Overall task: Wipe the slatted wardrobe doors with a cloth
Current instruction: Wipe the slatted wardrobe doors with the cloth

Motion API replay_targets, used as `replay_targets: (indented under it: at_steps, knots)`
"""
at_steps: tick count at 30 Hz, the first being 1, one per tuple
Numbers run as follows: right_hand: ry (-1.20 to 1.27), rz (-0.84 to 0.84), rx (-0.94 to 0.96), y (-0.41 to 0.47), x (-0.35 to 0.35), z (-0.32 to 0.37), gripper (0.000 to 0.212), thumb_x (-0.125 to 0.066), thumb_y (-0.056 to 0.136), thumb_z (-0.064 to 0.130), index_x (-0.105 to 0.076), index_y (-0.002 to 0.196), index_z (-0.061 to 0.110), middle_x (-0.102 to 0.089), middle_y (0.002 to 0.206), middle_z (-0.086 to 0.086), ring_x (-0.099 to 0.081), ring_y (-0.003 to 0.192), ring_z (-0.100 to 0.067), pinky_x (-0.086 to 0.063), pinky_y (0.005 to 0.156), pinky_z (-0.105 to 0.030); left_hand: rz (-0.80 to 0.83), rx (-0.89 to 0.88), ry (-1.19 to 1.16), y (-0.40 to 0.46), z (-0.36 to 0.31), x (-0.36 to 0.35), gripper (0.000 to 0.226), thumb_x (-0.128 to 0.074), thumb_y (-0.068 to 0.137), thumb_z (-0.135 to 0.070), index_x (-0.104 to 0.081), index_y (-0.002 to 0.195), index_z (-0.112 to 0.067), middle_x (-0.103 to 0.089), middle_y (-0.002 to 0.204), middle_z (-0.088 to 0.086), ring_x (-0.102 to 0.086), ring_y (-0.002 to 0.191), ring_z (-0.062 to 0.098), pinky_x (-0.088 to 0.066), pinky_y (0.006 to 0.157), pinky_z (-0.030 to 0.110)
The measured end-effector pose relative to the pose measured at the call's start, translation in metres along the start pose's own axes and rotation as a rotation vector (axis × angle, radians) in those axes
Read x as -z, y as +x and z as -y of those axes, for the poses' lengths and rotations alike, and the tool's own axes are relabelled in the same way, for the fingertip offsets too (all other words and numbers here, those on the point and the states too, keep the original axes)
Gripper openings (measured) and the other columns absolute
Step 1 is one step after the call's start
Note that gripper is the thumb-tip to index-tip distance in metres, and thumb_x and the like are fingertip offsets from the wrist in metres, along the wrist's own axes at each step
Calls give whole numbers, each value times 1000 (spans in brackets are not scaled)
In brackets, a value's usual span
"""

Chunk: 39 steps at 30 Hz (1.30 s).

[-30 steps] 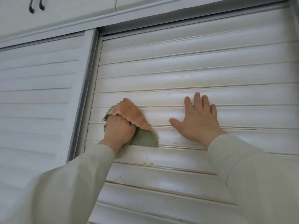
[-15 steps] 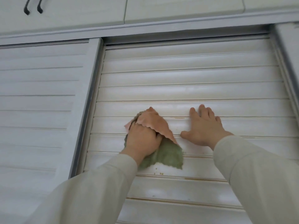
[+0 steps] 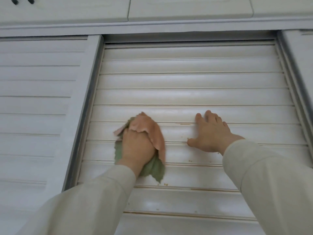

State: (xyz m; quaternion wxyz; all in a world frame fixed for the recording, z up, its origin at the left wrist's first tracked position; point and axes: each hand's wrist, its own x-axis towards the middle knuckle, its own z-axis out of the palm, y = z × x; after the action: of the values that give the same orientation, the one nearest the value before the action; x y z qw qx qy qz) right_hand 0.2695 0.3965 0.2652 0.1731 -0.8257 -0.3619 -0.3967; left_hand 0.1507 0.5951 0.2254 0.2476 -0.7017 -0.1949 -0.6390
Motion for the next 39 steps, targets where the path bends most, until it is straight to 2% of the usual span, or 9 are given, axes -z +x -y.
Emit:
replay_targets:
  at_steps: [6, 12, 15, 18, 20, 25, 31, 34, 39]
  knots:
    - [9, -43, -13, -3, -7, 4, 106, -53, 78, 72, -1, 155, 21, 6, 161, -9, 5, 149, -32, -10, 121, -49, -39, -125, -8, -1, 28, -6, 54, -45, 88, -21, -47, 136, 3, -62, 122, 20, -61, 108, 38, -51, 94, 45]
    - [30, -27, 9, 0, -9, -1, 109, -51, 77, 77, 1, 156, 24, 9, 162, -6, 7, 149, -31, -6, 122, -49, -113, 145, 46, -10, 68, -4, 26, -55, 80, -14, -53, 103, -2, -62, 90, 23, -64, 80, 39, -55, 71, 44]
    - [29, -23, 11, 1, -9, 0, 108, -54, 76, 73, 0, 156, 23, 9, 162, -8, 6, 149, -32, -8, 121, -49, -124, 168, -31, 3, 35, -12, 31, -47, 85, -16, -57, 110, -2, -62, 104, 22, -62, 96, 39, -52, 84, 45]
    - [26, -12, 7, 0, -7, 0, 109, -57, 75, 70, 1, 155, 23, 8, 161, -8, 6, 149, -32, -9, 121, -48, -77, -97, -79, 14, -28, -20, 45, -39, 84, -25, -53, 122, -5, -60, 116, 15, -56, 106, 34, -47, 93, 43]
    - [33, -8, 13, 0, -6, -1, 110, -57, 73, 70, -1, 155, 23, 4, 160, -9, 2, 148, -32, -11, 120, -48, -51, -106, -199, 18, -63, -17, 45, -41, 86, -27, -54, 126, -8, -60, 119, 9, -52, 106, 30, -44, 92, 42]
    - [13, 13, 41, 0, -2, -5, 107, -56, 73, 69, -3, 154, 24, -2, 157, -8, -4, 146, -33, -14, 119, -49, -200, -122, -275, 22, -29, -10, 33, -41, 79, -25, -71, 82, -10, -66, 86, 5, -60, 84, 30, -47, 73, 38]
    - [39, 28, 90, 2, -1, -13, 95, -55, 83, 58, -2, 155, 28, 4, 160, -5, 0, 147, -30, -10, 121, -47, -277, -24, -107, 18, 46, -6, 22, -43, 71, -19, -58, 58, -10, -59, 62, 10, -59, 60, 31, -46, 59, 35]
    - [45, 33, 124, 1, -1, -19, 96, -56, 82, 58, 0, 155, 29, 5, 160, -5, 2, 147, -30, -10, 121, -47, -284, 9, -131, 26, 11, -7, 19, -40, 67, -22, -54, 57, -14, -57, 60, 8, -58, 58, 29, -43, 59, 32]
    - [17, -43, 149, -2, -3, -20, 93, -55, 81, 56, -6, 153, 24, -7, 153, -11, -11, 140, -35, -18, 115, -49, -204, -188, -347, 37, -101, -6, 26, -46, 71, -26, -64, 57, -15, -62, 63, 2, -60, 60, 27, -48, 58, 27]
